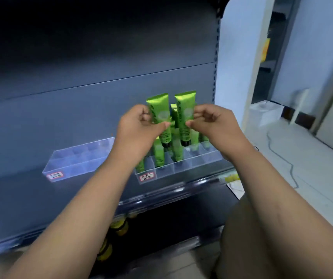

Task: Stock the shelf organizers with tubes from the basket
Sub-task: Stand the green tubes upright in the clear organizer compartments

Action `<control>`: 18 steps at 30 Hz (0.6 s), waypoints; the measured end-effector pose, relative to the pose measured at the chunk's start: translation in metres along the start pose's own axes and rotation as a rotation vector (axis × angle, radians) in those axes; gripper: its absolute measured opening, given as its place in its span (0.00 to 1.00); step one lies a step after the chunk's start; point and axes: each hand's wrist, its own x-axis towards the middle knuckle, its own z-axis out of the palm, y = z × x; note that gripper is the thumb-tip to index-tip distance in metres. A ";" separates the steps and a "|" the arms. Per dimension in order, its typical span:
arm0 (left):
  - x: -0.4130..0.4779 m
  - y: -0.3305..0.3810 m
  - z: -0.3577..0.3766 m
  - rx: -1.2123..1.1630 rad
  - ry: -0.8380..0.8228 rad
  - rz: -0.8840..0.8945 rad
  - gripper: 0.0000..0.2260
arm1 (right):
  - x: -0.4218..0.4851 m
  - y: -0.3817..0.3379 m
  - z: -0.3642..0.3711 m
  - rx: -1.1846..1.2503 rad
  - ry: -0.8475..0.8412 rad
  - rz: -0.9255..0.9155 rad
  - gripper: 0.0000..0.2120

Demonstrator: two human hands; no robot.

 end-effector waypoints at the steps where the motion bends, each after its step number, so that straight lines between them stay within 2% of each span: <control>1: 0.005 -0.001 0.012 0.030 -0.007 0.000 0.19 | 0.000 0.006 -0.013 -0.012 0.013 0.010 0.12; 7: 0.026 -0.007 0.070 0.228 -0.044 0.064 0.22 | 0.005 0.040 -0.067 -0.014 0.139 0.043 0.13; 10: 0.032 -0.014 0.086 0.348 -0.045 0.115 0.18 | 0.014 0.059 -0.079 -0.010 0.181 0.088 0.07; 12: 0.037 -0.019 0.093 0.419 -0.067 0.100 0.18 | 0.020 0.072 -0.087 -0.024 0.206 0.115 0.07; 16: 0.040 -0.030 0.105 0.501 -0.128 0.090 0.24 | 0.029 0.097 -0.095 -0.113 0.193 0.177 0.07; 18: 0.041 -0.034 0.111 0.596 -0.158 0.120 0.23 | 0.031 0.107 -0.096 -0.159 0.172 0.192 0.09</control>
